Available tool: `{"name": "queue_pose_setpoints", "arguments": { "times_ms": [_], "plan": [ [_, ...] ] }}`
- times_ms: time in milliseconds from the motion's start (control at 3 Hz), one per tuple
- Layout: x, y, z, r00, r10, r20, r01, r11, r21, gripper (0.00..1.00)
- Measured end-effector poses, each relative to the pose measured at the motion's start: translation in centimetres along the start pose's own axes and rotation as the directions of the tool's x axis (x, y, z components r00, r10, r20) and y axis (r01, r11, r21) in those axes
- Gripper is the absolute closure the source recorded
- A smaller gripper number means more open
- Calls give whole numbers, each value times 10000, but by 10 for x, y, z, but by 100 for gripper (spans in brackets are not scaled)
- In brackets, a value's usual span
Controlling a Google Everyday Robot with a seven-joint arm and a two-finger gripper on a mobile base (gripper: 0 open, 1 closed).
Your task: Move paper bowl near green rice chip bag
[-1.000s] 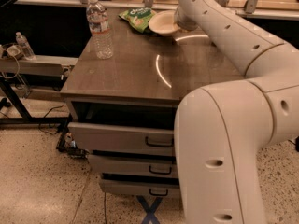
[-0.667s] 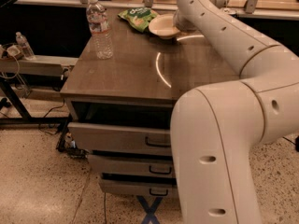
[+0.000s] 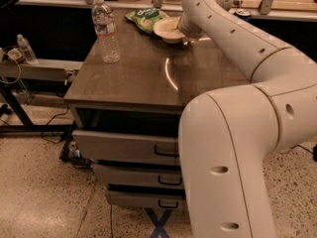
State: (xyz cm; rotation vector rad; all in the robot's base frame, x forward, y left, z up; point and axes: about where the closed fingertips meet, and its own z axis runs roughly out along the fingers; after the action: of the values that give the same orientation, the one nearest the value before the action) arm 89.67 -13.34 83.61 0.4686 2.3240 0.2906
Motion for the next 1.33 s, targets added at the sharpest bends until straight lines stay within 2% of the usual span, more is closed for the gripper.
{"name": "queue_pose_setpoints", "arguments": {
  "times_ms": [1000,1333],
  "plan": [
    [-6,4,-8,10000,1,1,-1,10000,0,0],
    [-7,4,-8,10000,1,2,-1,10000,0,16]
  ]
}}
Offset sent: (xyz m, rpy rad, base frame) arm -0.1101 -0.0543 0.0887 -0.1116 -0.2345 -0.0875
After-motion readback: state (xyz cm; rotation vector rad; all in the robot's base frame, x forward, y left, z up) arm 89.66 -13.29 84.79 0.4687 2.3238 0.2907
